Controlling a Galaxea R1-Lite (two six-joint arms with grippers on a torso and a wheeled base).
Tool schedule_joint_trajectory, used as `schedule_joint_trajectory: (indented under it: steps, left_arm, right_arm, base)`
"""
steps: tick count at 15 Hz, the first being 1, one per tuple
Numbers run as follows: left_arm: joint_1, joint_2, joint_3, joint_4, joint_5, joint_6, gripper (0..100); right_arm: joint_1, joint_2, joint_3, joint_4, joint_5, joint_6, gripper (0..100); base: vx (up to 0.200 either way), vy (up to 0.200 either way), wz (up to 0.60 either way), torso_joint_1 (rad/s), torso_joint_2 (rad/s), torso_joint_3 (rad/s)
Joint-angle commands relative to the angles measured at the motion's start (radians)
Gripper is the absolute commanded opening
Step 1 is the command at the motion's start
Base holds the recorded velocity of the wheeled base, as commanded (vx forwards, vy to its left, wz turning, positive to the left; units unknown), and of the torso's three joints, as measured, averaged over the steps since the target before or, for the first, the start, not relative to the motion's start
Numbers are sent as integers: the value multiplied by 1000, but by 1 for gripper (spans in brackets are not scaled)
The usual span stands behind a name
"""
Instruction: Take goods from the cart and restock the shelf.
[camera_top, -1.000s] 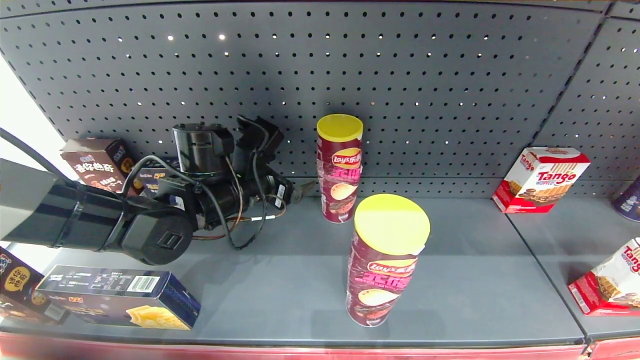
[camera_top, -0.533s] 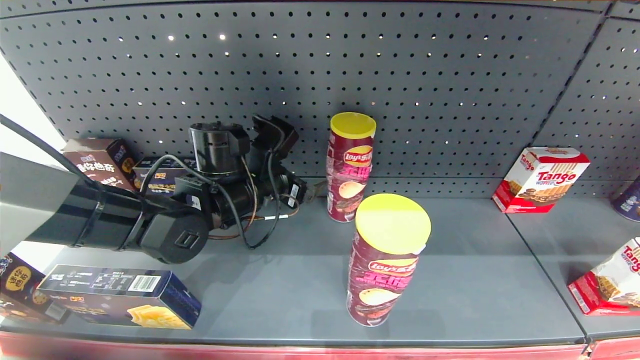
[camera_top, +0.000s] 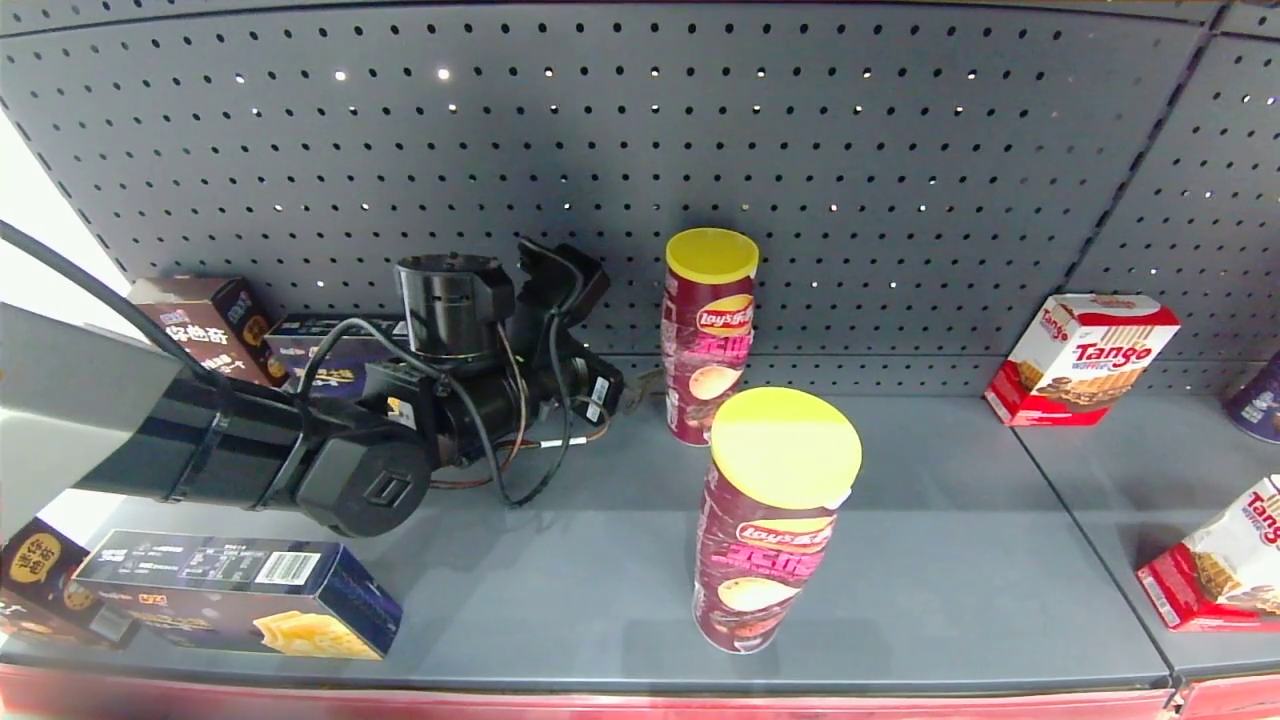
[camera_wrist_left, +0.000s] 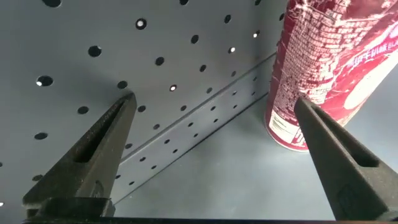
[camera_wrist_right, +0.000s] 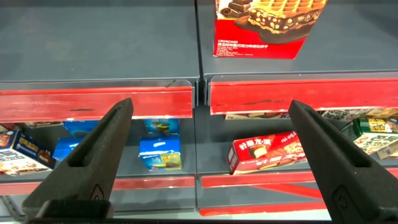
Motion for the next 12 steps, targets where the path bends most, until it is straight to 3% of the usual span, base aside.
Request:
schedule_joint_trajectory:
  steps: [1,4,7,12]
  left_arm:
    - [2,-7,16,0,5,0,100]
    - [8,-99,73,2,33,0,100]
    - [-5,-188,124,3,99,8,100]
    - [-42,-303,265,0,154,118,100]
  right_arm:
    - [1,2,0,0,0,1,100]
    - [1,2,0,0,0,-1,100]
    - [1,2,0,0,0,1,100]
    - [-1,2,0,-2,0,-1,100]
  base:
    - [0,0,0,0,0,0]
    - [0,0,0,0,0,0]
    - [0,0,0,0,0,0]
    - [0,0,0,0,0,0]
